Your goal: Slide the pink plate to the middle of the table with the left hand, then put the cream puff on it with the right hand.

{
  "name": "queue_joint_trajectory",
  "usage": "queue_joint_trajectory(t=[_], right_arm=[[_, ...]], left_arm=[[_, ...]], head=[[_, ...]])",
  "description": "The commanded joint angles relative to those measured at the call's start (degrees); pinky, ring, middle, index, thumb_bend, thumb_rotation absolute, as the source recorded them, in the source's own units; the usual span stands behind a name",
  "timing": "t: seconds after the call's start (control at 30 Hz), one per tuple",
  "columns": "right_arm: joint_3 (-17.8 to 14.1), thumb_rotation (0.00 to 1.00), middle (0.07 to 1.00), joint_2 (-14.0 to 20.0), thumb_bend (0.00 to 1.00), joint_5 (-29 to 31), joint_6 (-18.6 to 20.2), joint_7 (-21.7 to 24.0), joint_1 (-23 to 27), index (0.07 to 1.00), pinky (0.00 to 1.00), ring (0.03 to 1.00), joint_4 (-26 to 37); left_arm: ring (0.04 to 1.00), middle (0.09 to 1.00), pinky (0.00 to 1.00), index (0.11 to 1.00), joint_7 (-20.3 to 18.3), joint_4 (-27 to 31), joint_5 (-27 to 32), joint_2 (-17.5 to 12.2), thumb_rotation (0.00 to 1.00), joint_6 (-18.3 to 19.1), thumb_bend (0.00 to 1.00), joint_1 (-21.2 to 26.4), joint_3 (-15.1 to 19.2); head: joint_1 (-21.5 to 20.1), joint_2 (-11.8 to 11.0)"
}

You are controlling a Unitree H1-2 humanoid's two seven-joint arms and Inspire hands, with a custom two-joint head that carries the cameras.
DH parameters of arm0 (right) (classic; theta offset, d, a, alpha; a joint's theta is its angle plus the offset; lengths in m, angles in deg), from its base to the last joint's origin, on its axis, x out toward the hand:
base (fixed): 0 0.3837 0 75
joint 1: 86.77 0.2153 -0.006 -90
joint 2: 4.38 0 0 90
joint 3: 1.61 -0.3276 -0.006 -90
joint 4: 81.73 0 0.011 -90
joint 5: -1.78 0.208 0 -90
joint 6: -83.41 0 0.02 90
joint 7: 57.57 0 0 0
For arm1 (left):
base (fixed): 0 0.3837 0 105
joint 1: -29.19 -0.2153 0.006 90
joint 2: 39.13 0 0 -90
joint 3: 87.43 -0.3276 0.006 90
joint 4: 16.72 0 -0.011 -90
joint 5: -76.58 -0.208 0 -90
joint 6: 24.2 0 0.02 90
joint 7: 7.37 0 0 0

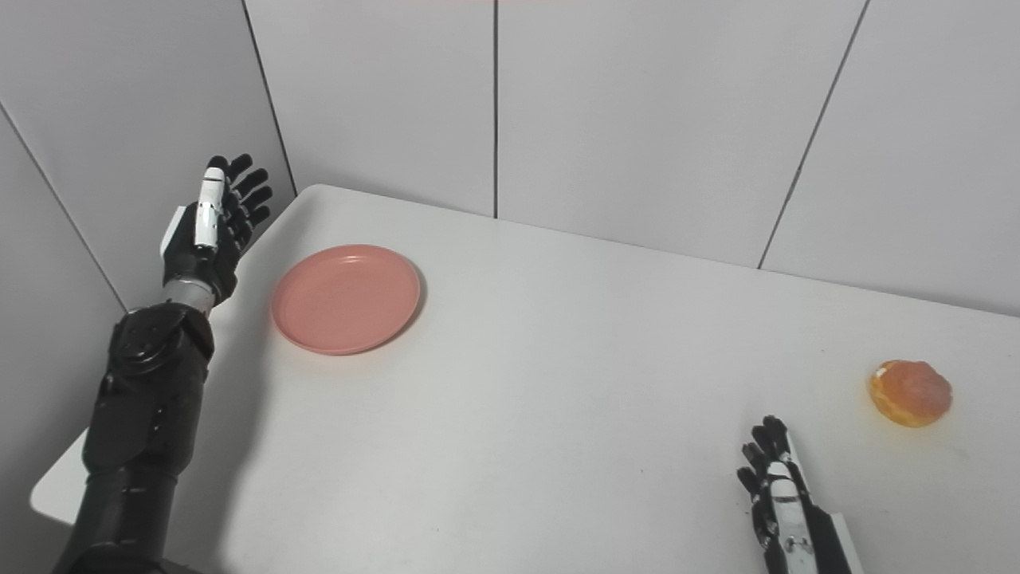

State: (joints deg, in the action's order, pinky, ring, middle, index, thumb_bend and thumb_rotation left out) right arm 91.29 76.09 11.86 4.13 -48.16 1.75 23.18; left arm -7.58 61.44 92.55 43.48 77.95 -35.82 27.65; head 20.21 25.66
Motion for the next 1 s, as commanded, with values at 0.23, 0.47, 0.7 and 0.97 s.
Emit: queue_joint_trajectory(t=[0.23,0.47,0.7,0.97], right_arm=[[-0.2,1.00,1.000,0.1,0.00,0.5,0.3,0.1,0.7,1.000,1.00,1.000,2.4],[-0.3,1.00,1.000,0.3,0.00,0.5,0.5,0.2,0.7,1.000,1.00,1.000,2.6],[-0.2,1.00,1.000,0.4,0.00,0.2,0.4,0.1,0.6,1.000,1.00,1.000,2.7],[-0.2,1.00,1.000,0.3,0.00,0.2,-0.1,0.2,0.8,1.000,1.00,1.000,2.1]], left_arm=[[0.909,0.898,0.91,0.879,0.2,-2.9,0.4,-2.0,1.00,-4.2,0.37,2.5,0.5],[0.916,0.909,0.88,0.886,-1.3,-8.0,2.9,-1.9,1.00,-5.7,0.36,2.9,0.8],[0.895,0.887,0.92,0.883,-1.0,-13.1,2.6,-2.0,1.00,-7.4,0.36,3.4,0.4],[0.907,0.889,0.94,0.885,-2.6,-18.4,4.4,-1.8,1.00,-10.2,0.35,4.3,0.8]], head=[[0.1,0.2],[0.2,0.5],[0.1,0.8],[-0.2,0.6]])
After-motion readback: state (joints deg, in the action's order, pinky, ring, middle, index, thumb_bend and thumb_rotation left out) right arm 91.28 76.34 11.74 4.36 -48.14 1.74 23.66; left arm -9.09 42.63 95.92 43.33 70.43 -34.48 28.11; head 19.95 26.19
